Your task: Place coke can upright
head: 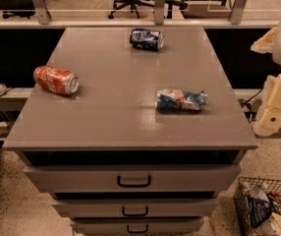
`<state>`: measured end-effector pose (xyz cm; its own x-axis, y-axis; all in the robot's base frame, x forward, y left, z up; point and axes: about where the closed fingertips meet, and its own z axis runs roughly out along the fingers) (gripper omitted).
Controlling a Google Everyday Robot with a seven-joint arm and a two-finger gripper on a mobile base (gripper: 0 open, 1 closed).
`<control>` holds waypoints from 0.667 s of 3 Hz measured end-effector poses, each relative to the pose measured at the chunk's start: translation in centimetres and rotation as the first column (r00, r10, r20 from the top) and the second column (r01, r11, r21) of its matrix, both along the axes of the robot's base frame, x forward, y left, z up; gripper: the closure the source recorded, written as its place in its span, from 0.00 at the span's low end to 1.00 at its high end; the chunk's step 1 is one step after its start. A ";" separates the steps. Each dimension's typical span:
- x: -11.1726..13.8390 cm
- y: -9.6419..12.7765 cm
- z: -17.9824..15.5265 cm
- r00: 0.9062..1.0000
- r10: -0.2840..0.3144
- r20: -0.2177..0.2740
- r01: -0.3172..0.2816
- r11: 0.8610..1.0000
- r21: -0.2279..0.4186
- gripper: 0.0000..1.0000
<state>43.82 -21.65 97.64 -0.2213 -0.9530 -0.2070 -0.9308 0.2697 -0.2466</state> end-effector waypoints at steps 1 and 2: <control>0.1 0.2 0.1 1.000 0.000 0.007 0.000 1.000 0.001 0.00; 2.8 5.7 -0.9 0.999 0.037 0.021 -0.037 0.999 0.037 0.00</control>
Offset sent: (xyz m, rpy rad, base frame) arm 0.0766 0.1530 -0.0311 0.1038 -0.0260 0.1003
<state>46.64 -15.94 96.74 -0.1814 -0.9519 -0.2470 -0.9354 0.2445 -0.2555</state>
